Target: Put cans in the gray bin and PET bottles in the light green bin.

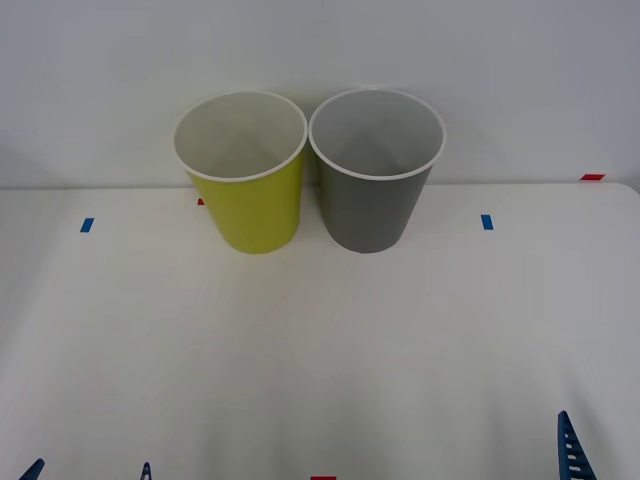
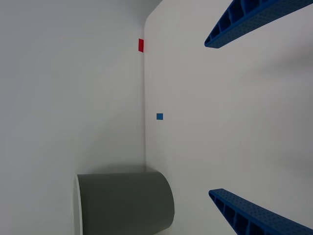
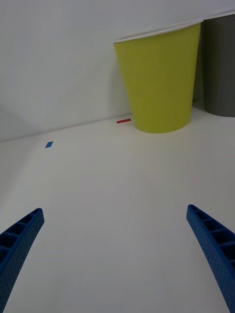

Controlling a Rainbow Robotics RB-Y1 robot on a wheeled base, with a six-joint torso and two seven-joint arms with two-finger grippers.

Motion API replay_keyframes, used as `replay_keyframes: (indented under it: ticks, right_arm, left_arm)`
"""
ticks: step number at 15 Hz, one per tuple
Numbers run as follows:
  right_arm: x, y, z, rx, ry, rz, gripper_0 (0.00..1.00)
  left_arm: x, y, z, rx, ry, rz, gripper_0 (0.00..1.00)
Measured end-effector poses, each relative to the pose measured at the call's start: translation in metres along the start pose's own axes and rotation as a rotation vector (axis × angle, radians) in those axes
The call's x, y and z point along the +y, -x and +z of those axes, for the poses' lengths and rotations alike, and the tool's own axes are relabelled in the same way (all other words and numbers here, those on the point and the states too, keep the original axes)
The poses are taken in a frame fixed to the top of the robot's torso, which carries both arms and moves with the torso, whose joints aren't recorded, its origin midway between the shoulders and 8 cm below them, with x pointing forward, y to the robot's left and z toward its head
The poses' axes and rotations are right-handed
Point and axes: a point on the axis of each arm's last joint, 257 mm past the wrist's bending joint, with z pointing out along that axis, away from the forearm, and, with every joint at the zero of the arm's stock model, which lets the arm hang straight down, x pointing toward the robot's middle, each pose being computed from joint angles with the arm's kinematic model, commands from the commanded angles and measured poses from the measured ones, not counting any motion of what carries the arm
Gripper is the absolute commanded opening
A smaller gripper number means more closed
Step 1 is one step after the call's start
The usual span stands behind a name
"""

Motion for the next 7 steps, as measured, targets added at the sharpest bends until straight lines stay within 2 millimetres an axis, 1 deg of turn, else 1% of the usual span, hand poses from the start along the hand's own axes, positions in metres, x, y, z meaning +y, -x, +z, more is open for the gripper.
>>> replay_keyframes:
  ticks: [7]
  right_arm:
    - [0.0000, 0.0000, 0.0000, 0.000, 0.000, 0.000, 1.00]
  left_arm:
    - [0.0000, 0.0000, 0.0000, 0.000, 0.000, 0.000, 1.00]
